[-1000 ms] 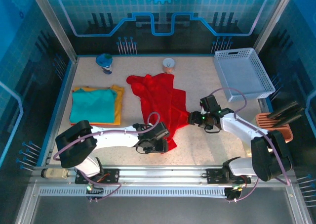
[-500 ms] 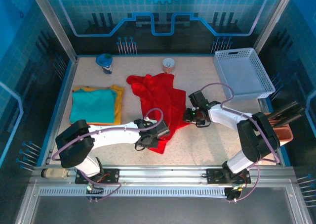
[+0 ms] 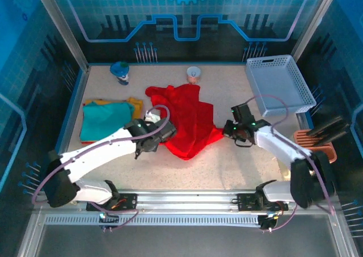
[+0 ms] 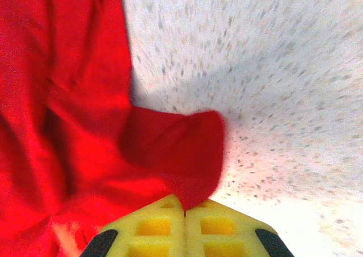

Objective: Fold and stack the t-shirts

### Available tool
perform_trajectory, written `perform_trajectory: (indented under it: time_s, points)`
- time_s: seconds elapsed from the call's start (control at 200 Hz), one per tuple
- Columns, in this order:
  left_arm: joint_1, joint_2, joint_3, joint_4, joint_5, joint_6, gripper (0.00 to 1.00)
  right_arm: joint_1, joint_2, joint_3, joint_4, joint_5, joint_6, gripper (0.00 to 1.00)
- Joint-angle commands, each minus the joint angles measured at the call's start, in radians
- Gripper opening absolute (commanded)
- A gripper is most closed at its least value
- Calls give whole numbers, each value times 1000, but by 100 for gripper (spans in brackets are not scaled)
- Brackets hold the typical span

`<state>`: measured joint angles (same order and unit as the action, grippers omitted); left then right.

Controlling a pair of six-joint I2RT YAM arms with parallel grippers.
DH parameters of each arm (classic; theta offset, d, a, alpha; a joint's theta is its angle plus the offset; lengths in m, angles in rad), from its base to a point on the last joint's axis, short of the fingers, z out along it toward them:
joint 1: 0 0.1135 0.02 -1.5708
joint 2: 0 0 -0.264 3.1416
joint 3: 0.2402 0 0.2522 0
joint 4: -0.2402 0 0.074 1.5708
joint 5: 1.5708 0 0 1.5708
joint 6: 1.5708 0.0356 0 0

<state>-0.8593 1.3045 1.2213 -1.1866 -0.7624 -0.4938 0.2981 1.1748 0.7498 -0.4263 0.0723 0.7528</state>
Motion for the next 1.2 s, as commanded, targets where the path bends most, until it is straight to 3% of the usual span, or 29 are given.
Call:
perform_trajectory:
  time_s: [0.0,0.22,0.435,0.535,0.665,0.845,0.996,1.106,1.191]
  points:
    - [6,-49,132,-109,-184,145,0,-50,-149,1,-87,41,-25,0]
    - [19,-66,353,-86,-388,373,0,-196,-336,124,-253,59,-66,0]
    - [16,-59,596,-7,-436,526,0,-317,-457,258,-333,50,-81,0]
    - [12,-63,608,176,-442,694,0,-329,-482,301,-342,38,-84,0]
    - [24,-67,421,685,-409,1056,1,-329,-394,319,-342,47,-101,0]
    - [242,78,432,524,-133,792,0,-329,-256,297,-238,48,-116,0]
    - [311,184,333,607,-45,793,0,-317,-78,310,-174,37,-140,0]
    - [362,312,366,572,40,729,0,-292,45,326,-105,39,-141,0]
    - [389,420,392,588,46,730,0,-281,145,362,-72,33,-134,0]
